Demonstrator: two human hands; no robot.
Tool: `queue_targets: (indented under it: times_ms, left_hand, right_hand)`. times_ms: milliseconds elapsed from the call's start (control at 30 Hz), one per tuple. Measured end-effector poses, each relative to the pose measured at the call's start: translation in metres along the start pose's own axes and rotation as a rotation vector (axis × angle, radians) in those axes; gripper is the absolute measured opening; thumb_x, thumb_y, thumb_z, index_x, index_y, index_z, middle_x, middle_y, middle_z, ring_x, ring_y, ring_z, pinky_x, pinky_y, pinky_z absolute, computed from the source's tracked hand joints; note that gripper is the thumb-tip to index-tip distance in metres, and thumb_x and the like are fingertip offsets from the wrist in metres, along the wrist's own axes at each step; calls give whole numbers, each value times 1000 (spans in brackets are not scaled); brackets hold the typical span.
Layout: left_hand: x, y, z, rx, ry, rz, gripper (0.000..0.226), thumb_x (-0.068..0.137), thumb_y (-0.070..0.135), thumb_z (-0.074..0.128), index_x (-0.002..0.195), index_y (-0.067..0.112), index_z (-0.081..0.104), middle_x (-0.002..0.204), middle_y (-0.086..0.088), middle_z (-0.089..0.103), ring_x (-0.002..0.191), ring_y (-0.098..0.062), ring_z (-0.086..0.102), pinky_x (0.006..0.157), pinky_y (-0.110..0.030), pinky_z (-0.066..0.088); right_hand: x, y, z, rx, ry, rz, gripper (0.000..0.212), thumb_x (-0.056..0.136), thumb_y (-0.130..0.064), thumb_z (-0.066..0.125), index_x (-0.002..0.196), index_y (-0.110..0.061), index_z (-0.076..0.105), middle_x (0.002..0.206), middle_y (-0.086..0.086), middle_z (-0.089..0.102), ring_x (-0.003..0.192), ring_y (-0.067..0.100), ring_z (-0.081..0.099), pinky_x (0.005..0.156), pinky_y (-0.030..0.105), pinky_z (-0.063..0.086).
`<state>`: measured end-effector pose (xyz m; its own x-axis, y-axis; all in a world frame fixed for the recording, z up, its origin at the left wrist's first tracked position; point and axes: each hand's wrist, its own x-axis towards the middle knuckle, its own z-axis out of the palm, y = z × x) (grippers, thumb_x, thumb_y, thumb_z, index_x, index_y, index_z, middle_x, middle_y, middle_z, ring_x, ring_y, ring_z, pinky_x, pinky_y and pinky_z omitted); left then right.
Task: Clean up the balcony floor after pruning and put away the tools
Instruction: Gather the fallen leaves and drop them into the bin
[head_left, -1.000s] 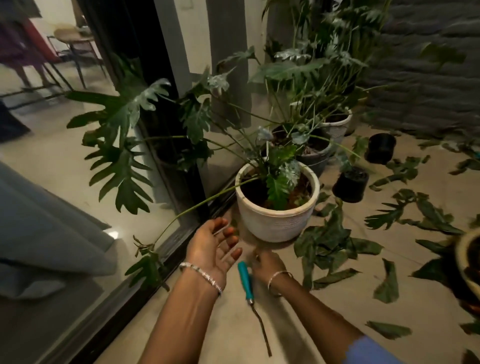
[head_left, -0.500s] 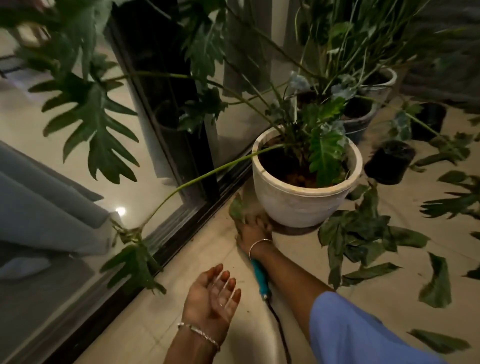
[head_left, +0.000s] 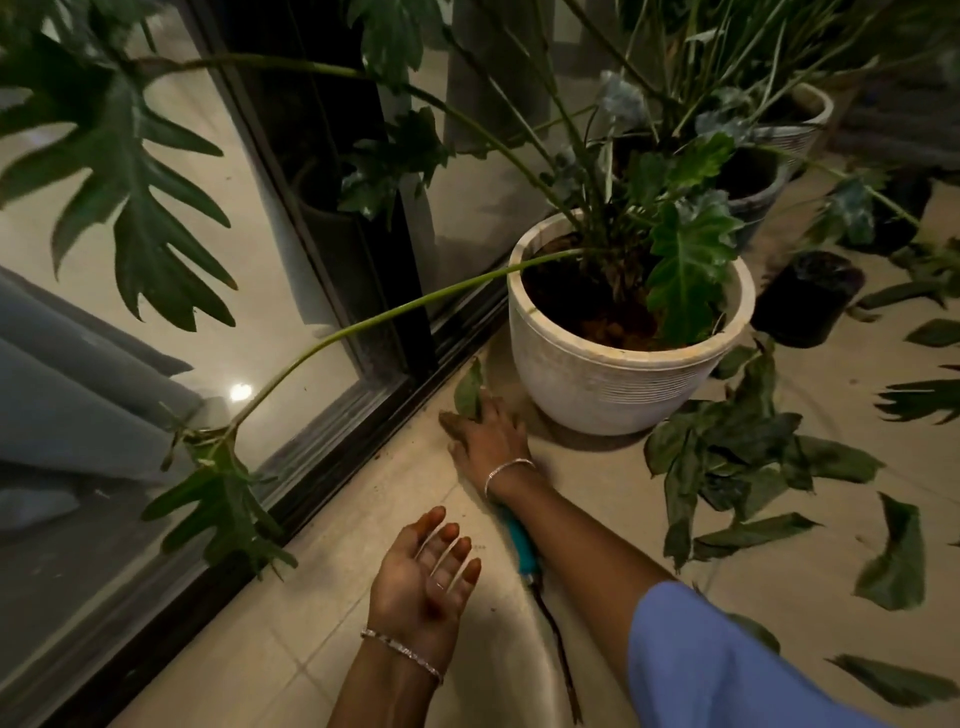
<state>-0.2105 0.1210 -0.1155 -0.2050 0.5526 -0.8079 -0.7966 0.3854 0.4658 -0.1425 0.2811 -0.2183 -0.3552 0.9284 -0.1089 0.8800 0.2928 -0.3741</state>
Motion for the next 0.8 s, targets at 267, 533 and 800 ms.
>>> queue_targets:
  times_ms: [267, 533, 800]
  left_hand:
    - [5, -7, -24, -48, -29, -3, 23, 98, 24, 49, 111, 13, 66, 98, -7, 62, 91, -23, 59, 76, -37, 48]
    - [10, -5, -9, -29, -152, -9, 46, 95, 41, 53, 127, 9, 57, 121, -15, 66, 113, -28, 62, 103, -43, 44]
    - [-15, -40, 22, -54, -153, -189, 29, 95, 23, 55, 76, 3, 65, 63, -9, 57, 53, -16, 54, 72, -29, 48]
  right_hand:
    - [-2, -6, 17, -121, 222, -27, 17, 73, 1, 64, 87, -2, 74, 87, 19, 70, 86, 37, 64, 90, 42, 49]
    - [-126, -31, -32, 432, 626, 58, 28, 83, -7, 68, 105, -23, 76, 93, -7, 74, 86, 9, 63, 77, 23, 45]
    - [-232, -31, -45, 563, 477, -52, 15, 84, -14, 52, 96, -24, 50, 93, -15, 58, 95, 1, 54, 88, 33, 49]
